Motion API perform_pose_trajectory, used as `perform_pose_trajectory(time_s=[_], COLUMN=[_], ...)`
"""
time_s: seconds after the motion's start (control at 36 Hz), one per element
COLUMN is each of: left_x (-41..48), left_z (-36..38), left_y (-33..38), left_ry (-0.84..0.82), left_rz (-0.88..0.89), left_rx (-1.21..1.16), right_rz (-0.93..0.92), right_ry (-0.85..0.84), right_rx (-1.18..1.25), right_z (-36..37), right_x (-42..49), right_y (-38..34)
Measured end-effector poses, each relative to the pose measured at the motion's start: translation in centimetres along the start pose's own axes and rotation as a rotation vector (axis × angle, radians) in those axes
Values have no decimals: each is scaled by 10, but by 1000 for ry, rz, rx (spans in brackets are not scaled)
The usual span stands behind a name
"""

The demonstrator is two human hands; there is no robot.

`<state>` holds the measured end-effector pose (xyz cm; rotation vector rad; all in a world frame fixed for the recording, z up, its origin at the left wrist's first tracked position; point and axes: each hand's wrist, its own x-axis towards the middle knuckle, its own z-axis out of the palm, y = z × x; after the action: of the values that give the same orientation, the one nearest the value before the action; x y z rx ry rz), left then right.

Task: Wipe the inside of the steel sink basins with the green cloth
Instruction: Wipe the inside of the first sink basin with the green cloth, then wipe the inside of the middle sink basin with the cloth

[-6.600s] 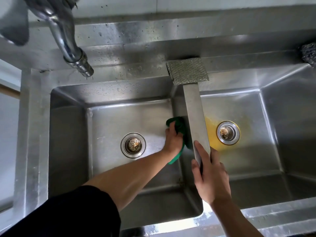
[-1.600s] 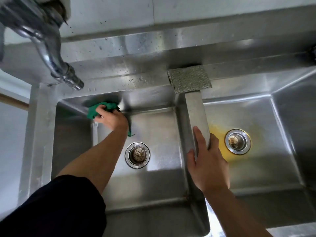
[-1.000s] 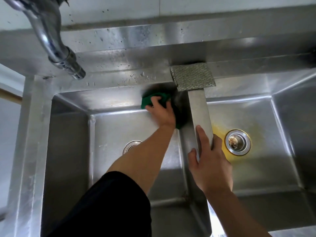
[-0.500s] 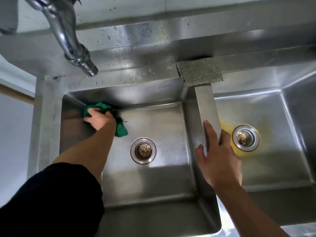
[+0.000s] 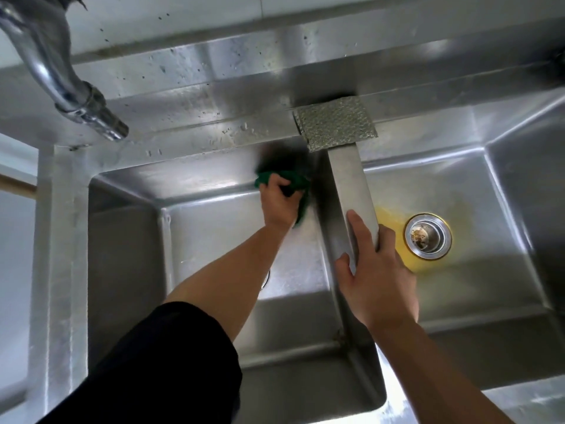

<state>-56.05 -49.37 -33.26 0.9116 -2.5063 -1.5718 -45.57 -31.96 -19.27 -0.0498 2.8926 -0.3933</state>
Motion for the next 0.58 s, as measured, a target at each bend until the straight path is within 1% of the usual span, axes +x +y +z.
perform_pose_trajectory(time_s=[0.06, 0.11, 0.25, 0.33, 0.44, 0.53, 0.58], left_x=[-7, -14, -40, -58, -83, -101, -113], left_z=[4, 0, -34, -61, -98, -121, -135], left_y=[6, 10, 16, 21, 33, 48, 63], left_ry=[-48, -63, -110, -143, -231, -301, -353], left_rz=[35, 59, 65, 49, 31, 18, -12], left_rx=[-27, -56, -154, -224, -302, -370, -438], right_rz=[-6, -18, -39, -49, -82, -70, -69], right_ry=[8, 17, 35, 52, 102, 81, 82], right_rx=[4, 0, 9, 16, -21, -116, -102], right_z=[1, 2, 1, 0, 4, 6, 3], right_x=[0, 1, 1, 1, -2, -7, -13], right_y=[1, 2, 3, 4, 5, 6, 5])
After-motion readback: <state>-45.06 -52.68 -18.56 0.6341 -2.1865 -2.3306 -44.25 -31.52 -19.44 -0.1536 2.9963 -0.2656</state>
